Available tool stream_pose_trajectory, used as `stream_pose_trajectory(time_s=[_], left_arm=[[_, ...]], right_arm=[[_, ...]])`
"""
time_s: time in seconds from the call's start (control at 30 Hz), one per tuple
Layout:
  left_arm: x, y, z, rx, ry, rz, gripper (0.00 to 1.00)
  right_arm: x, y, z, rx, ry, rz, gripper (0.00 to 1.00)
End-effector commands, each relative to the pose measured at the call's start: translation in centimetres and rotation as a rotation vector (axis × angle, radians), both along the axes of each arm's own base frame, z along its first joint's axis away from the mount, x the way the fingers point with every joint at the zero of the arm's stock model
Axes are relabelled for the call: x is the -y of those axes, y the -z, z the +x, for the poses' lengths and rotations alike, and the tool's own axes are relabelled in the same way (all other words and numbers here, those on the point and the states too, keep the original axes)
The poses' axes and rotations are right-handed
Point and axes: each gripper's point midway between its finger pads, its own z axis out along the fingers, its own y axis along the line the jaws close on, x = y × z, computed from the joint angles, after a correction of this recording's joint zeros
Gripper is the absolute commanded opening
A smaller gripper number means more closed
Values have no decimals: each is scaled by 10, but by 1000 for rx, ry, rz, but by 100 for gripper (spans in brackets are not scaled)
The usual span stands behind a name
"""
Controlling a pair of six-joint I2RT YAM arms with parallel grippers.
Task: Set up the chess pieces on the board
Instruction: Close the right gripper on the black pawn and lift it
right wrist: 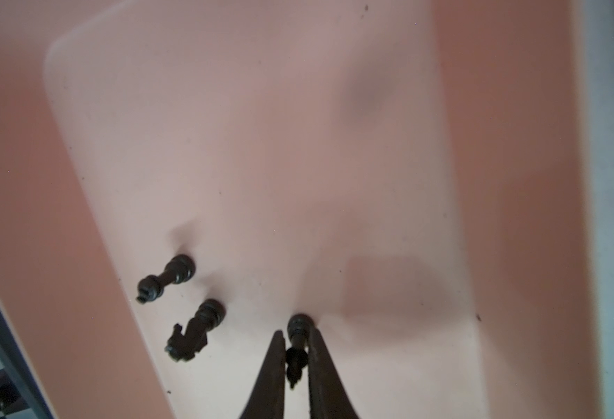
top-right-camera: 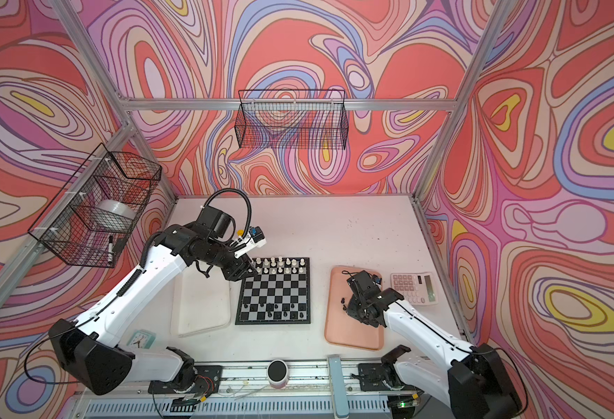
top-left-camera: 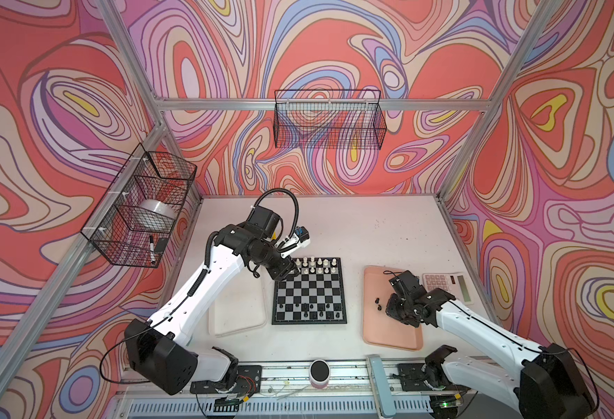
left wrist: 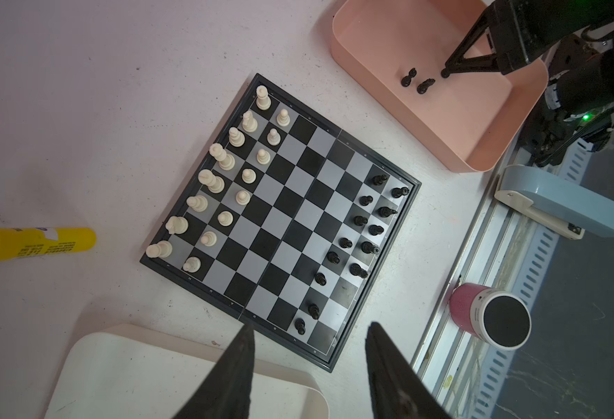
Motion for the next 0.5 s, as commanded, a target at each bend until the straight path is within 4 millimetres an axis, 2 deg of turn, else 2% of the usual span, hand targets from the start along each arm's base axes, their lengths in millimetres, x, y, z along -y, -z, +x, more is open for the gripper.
stream_pose_trajectory(time_s=[0.0,0.47], left_arm=[[-2,-4,-4,12,-4,-14,51],[-5,-5,-3,30,-16,-5,51]], right_arm=[[-1,-8,4,16,-12,0,12],[-2,-30,12,37,-48,-19,12]])
